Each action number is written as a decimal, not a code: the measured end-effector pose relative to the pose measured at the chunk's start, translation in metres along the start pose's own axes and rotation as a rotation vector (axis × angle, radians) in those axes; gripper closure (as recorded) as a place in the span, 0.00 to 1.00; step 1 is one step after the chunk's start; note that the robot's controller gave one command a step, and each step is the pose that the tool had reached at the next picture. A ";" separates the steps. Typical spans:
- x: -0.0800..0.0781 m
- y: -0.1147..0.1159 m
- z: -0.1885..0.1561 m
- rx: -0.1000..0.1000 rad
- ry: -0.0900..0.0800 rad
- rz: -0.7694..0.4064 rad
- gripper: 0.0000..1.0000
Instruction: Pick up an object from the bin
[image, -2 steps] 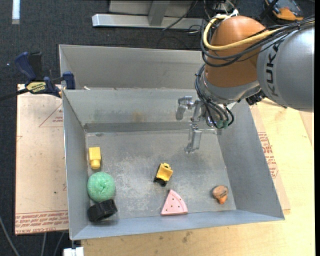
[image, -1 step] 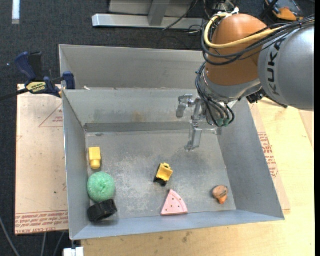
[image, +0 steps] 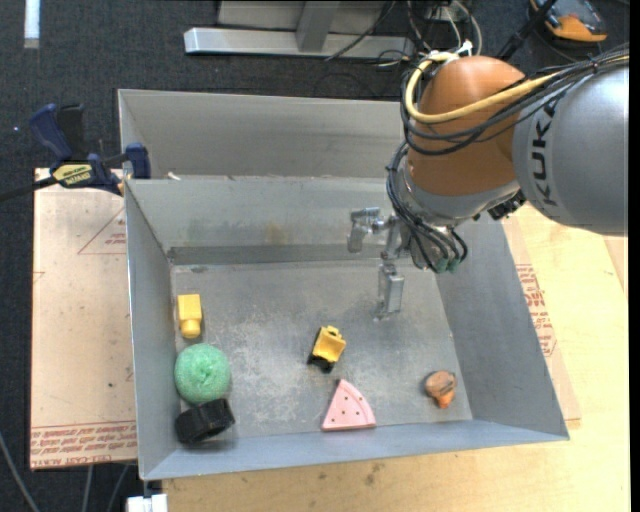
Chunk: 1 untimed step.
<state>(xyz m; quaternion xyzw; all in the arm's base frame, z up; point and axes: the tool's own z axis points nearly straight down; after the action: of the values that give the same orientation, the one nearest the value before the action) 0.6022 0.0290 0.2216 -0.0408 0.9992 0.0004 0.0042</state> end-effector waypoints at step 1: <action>0.004 0.001 0.056 0.000 0.001 -0.036 0.00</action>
Offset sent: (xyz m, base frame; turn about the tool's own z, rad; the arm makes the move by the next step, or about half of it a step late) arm -0.0080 -0.0177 -0.0983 -0.1713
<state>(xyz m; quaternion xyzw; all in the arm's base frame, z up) 0.5990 0.0295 0.1655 -0.0586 0.9983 0.0003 0.0037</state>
